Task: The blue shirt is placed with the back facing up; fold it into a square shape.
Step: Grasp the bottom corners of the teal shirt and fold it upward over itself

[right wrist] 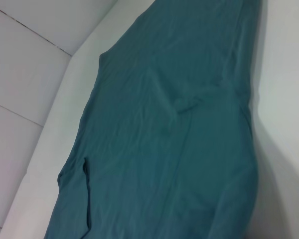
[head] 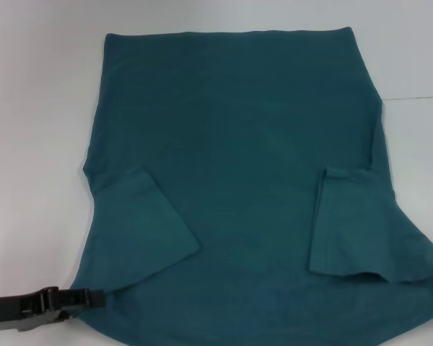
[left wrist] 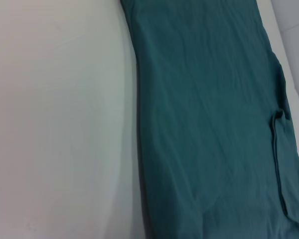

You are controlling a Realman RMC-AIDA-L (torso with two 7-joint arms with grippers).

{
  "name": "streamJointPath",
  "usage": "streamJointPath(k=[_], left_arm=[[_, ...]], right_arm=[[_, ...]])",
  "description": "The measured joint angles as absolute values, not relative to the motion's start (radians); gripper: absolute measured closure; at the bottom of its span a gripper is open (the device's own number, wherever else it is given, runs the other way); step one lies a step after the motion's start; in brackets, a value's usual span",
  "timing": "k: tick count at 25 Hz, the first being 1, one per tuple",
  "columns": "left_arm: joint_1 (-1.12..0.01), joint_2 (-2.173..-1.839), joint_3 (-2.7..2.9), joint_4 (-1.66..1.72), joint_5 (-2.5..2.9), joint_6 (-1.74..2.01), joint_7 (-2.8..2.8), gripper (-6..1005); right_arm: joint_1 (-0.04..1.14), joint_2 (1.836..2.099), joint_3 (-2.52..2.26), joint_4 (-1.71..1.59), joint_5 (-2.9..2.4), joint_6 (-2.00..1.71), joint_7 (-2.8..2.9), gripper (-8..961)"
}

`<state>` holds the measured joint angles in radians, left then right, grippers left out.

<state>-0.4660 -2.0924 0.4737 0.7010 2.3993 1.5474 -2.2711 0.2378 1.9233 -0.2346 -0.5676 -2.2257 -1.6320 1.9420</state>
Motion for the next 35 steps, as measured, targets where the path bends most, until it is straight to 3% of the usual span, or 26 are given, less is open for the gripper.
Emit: streamJointPath(k=[6,11,27,35], left_arm=[[-0.468,-2.092,0.475,0.702,2.401,1.547,-2.265,497],[-0.470,-2.091,0.486,0.705,2.410,1.545,-2.252,654],[-0.476,-2.090,0.483,0.707,2.411,1.537,-2.253,966],[-0.466,-2.087,0.476,0.714,2.405,1.561,-2.250,966]], right_arm=[[0.240,1.923,-0.235,-0.568,-2.226,-1.633,1.942,916],[0.243,1.923,-0.235,-0.568,-2.226,-1.635,1.942,916],[0.247,1.924,-0.235,-0.568,-2.226,-1.633,1.942,916],[0.225,1.928,-0.205,-0.568,-2.226,-1.638,1.933,916]])
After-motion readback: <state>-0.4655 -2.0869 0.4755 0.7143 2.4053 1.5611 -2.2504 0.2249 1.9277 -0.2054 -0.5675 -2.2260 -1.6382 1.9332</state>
